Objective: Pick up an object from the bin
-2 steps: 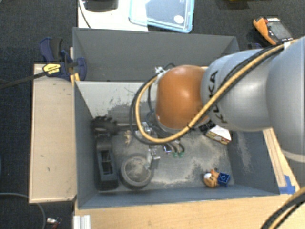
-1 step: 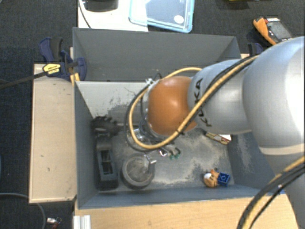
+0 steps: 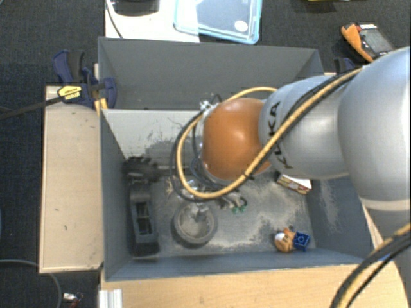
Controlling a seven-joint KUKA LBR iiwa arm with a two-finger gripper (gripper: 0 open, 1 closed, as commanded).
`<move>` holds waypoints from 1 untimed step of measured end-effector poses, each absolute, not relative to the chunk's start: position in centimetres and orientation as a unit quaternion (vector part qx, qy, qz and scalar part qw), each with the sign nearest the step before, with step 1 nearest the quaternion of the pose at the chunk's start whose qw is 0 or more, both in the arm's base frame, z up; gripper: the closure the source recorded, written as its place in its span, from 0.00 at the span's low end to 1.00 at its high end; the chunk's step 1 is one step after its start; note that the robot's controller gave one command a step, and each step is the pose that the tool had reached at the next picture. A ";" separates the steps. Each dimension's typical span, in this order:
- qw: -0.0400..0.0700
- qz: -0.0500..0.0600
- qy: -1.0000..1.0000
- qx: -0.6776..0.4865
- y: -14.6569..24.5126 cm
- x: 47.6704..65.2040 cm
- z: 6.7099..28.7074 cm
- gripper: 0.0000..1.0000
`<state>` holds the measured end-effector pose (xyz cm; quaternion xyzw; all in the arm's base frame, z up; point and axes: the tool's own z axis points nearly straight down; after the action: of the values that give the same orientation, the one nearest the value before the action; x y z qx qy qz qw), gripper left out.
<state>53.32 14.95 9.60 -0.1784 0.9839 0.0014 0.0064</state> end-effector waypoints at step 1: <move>0.006 0.002 0.984 -0.178 14.9 53.3 9.6 1.00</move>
Offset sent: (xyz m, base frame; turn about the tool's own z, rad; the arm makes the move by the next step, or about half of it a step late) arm 0.0001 0.0001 0.0591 0.0009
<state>53.32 14.94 9.60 -0.1777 0.9841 0.0015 0.0064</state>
